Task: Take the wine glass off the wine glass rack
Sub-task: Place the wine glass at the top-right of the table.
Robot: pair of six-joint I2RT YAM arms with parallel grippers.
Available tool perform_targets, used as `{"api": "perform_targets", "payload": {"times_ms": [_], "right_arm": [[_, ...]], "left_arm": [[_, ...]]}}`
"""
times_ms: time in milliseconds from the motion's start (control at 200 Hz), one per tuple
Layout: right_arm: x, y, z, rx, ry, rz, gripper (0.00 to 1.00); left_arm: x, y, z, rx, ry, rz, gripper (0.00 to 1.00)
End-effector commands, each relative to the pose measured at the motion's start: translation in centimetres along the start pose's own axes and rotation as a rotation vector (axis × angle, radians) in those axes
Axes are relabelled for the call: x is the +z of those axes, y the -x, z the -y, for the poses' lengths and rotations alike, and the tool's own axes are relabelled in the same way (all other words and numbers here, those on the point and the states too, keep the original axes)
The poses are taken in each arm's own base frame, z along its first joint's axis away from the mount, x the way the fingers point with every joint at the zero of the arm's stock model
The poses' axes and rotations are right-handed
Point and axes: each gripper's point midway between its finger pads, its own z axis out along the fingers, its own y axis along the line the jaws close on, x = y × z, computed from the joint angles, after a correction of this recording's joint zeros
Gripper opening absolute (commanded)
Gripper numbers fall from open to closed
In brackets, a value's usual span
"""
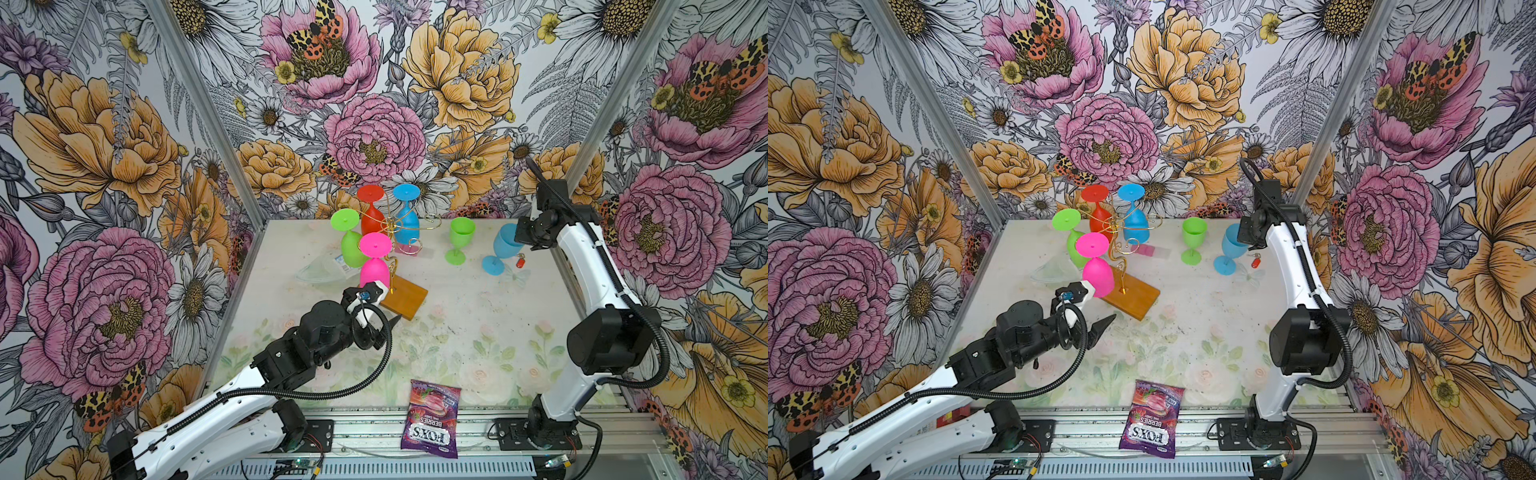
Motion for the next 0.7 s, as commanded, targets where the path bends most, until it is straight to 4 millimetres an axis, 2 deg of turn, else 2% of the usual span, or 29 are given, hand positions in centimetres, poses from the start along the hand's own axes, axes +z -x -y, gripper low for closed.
{"api": "perform_targets", "payload": {"times_ms": [0, 65, 260, 460, 696], "right_arm": [[0.5, 2.8, -0.5, -0.006, 0.003, 0.064, 0.0], [1.2, 3.6, -0.6, -0.006, -0.001, 0.069, 0.0], [4.2, 5.1, -0.9, 0.005, -0.004, 0.06, 0.0], [7.0, 5.2, -1.7, 0.01, 0.017, 0.028, 0.0], [8.7, 5.5, -2.5, 0.017, 0.048, 0.014, 0.0]], "left_arm": [[-0.1, -1.8, 0.1, -0.105, -0.055, -0.058, 0.91], [0.1, -2.4, -0.5, -0.117, -0.037, -0.076, 0.91], [0.8, -2.4, -1.2, -0.133, -0.025, -0.097, 0.91], [0.6, -1.9, -1.1, -0.134, -0.042, -0.085, 0.92], [0.4, -1.8, -1.2, -0.137, -0.044, -0.081, 0.92]]}}
